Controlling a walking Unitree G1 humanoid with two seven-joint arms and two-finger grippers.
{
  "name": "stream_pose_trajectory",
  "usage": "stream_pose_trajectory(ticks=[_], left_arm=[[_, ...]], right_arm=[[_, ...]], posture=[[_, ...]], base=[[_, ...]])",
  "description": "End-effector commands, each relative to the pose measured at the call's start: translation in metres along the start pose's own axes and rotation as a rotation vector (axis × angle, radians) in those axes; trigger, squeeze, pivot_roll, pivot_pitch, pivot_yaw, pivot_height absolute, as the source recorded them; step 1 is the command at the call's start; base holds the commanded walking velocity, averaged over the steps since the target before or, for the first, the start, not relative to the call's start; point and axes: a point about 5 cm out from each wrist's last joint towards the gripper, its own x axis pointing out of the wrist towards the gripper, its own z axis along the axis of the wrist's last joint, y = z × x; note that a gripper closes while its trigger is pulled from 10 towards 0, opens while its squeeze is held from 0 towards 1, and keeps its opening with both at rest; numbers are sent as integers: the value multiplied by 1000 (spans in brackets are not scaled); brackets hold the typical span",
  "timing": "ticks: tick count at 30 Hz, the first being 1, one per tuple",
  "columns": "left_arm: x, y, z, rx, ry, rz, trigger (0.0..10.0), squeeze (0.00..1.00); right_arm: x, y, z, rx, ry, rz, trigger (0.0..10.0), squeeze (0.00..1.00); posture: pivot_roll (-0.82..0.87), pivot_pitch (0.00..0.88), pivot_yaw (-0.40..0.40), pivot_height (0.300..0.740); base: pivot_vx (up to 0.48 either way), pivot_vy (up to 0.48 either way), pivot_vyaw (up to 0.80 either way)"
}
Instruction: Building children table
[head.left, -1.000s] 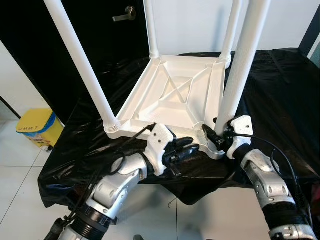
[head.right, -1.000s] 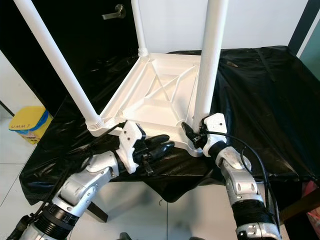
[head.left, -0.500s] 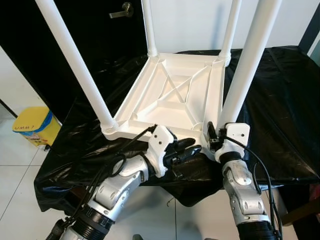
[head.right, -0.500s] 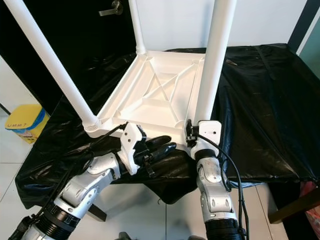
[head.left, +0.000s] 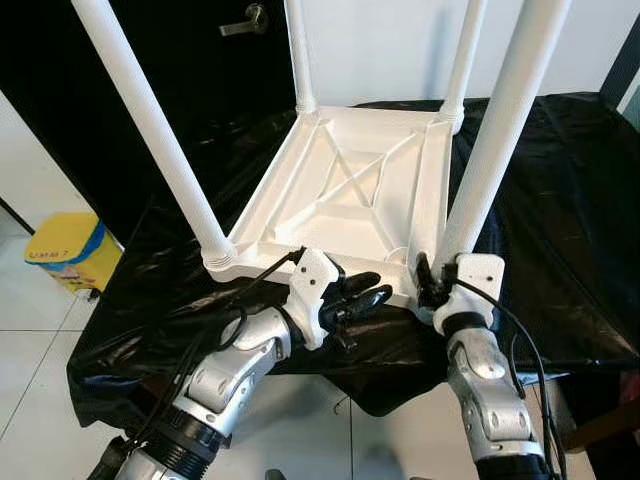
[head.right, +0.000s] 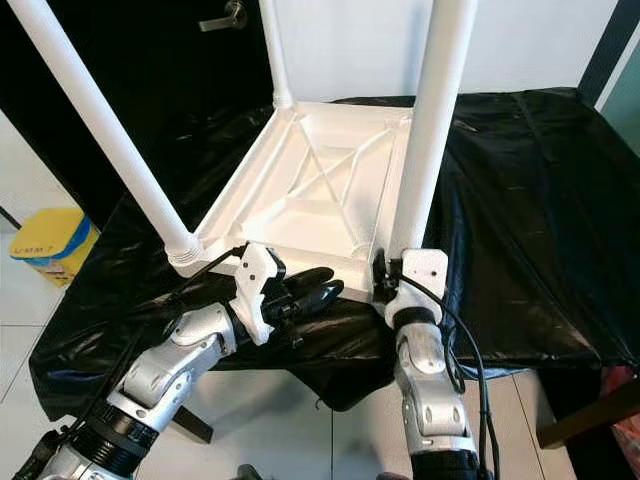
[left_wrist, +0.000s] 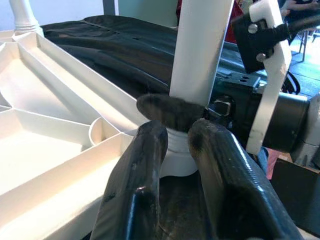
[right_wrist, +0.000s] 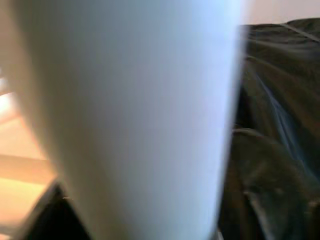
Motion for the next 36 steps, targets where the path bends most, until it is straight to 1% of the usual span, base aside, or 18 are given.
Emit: stream_pose_trajectory(ticks=[1, 6, 8, 9, 10, 13, 15, 17, 20, 22, 24, 25, 31, 32, 33, 34, 35, 36], left_arm=[[-3, -5, -2, 7, 26, -165, 10000, 0], [-2, -4, -5, 3, 50, -164, 10000, 0], [-2, -4, -6, 10, 57, -160, 10000, 0], [0, -3, -9, 7, 83, -149, 10000, 0], [0, -3, -9, 7, 83, -149, 10000, 0], [4, -2, -12, 14, 118, -130, 10000, 0], [4, -2, -12, 14, 118, -130, 10000, 0], [8, -1, -11, 5, 134, -120, 10000, 0], [11, 1, -7, 0, 131, -125, 10000, 0], [11, 1, -7, 0, 131, -125, 10000, 0], [12, 0, -5, -3, 128, -143, 10000, 0], [9, -1, 0, 21, 108, -195, 10000, 0], [2, -3, 6, 71, 81, -247, 10000, 0], [-1, -4, 7, 71, 77, -266, 10000, 0], [-1, -4, 7, 71, 77, -266, 10000, 0], [-2, -5, 7, 67, 77, -276, 10000, 0], [-2, -5, 7, 67, 77, -276, 10000, 0], [-3, -5, 8, 65, 77, -282, 10000, 0]], right_arm=[[0, -9, 6, 18, -24, 43, 10000, 1000], [0, -21, 13, -8, -44, 213, 10000, 1000], [0, -23, 14, -24, -39, 267, 10000, 945], [0, -25, 14, -45, -25, 347, 10000, 0], [0, -25, 14, -45, -25, 347, 10000, 0], [3, -29, 14, -90, 9, 499, 10000, 0], [3, -29, 14, -90, 9, 499, 10000, 0], [8, -31, 14, -127, 40, 613, 10000, 0], [14, -31, 15, -152, 59, 697, 10000, 0], [14, -31, 15, -152, 59, 697, 10000, 0], [16, -31, 15, -154, 68, 744, 10000, 0], [20, -28, 16, -177, 84, 828, 10000, 0], [28, -27, 17, -201, 86, 870, 10000, 0], [31, -27, 17, -208, 86, 871, 4627, 0], [31, -27, 17, -208, 86, 871, 4627, 0], [33, -27, 16, -215, 85, 874, 2118, 0], [33, -27, 16, -215, 85, 874, 2118, 0], [35, -28, 16, -218, 82, 869, 0, 0]], posture=[[-210, 17, 67, 740], [-213, 16, 65, 740], [-213, 16, 65, 740], [-213, 16, 65, 740], [-213, 16, 65, 740], [-213, 16, 61, 740], [-213, 16, 61, 740], [-203, 18, 52, 740], [-194, 16, 48, 740], [-194, 16, 48, 740], [-190, 14, 45, 740], [-188, 8, 50, 740], [-185, 5, 50, 740], [-181, 3, 50, 740], [-181, 3, 50, 740], [-178, 0, 49, 740], [-178, 0, 49, 740], [-177, 0, 48, 740]], base=[[0, 0, 0], [0, 0, 0], [0, 0, 0], [0, 0, 0], [0, 0, 0], [0, 0, 0], [0, 0, 0], [0, 0, 0], [0, 0, 0], [0, 0, 0], [0, 0, 0], [0, 0, 0], [0, 0, 0], [0, 0, 0], [0, 0, 0], [0, 0, 0], [0, 0, 0], [0, 0, 0]])
